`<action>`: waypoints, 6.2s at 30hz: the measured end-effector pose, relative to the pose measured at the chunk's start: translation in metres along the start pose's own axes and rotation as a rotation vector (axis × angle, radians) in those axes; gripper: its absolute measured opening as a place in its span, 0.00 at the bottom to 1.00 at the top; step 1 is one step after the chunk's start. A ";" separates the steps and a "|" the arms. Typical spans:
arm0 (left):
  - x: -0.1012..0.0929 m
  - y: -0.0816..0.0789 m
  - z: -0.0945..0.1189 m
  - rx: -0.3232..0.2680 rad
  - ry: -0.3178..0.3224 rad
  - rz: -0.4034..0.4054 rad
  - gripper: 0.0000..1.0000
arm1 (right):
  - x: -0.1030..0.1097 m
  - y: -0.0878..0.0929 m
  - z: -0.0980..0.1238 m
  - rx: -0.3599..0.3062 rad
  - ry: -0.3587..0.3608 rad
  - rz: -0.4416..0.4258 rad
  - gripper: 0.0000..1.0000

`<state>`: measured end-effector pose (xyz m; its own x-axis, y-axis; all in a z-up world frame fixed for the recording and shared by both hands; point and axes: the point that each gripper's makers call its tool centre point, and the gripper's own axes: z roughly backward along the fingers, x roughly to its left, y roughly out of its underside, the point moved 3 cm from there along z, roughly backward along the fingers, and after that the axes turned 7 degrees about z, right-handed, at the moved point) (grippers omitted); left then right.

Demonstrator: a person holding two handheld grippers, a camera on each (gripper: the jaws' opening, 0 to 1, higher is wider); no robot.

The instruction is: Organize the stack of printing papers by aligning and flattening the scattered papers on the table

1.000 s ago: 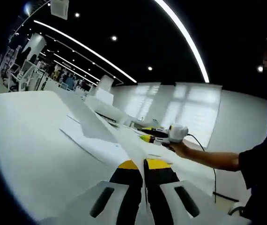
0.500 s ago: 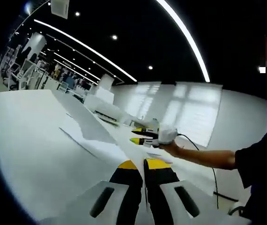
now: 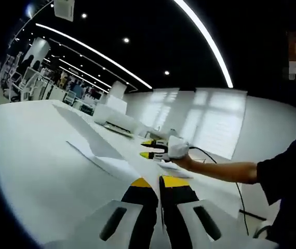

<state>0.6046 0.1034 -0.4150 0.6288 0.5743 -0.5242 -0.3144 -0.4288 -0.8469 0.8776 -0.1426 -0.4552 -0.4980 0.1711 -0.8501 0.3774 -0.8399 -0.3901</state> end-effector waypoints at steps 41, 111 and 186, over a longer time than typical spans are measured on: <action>0.007 -0.003 -0.003 -0.006 -0.023 -0.016 0.06 | 0.016 -0.006 -0.036 0.079 -0.028 0.522 0.00; 0.005 0.010 -0.009 0.054 0.008 0.100 0.06 | -0.098 -0.129 0.114 -0.301 -0.029 -0.742 0.00; 0.008 0.012 -0.009 0.081 -0.005 0.085 0.06 | 0.135 -0.218 0.235 -0.232 -0.134 -0.397 0.36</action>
<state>0.6119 0.0961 -0.4287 0.5942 0.5418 -0.5945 -0.4228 -0.4185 -0.8038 0.5443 -0.0574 -0.4017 -0.7296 0.3745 -0.5722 0.2945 -0.5831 -0.7571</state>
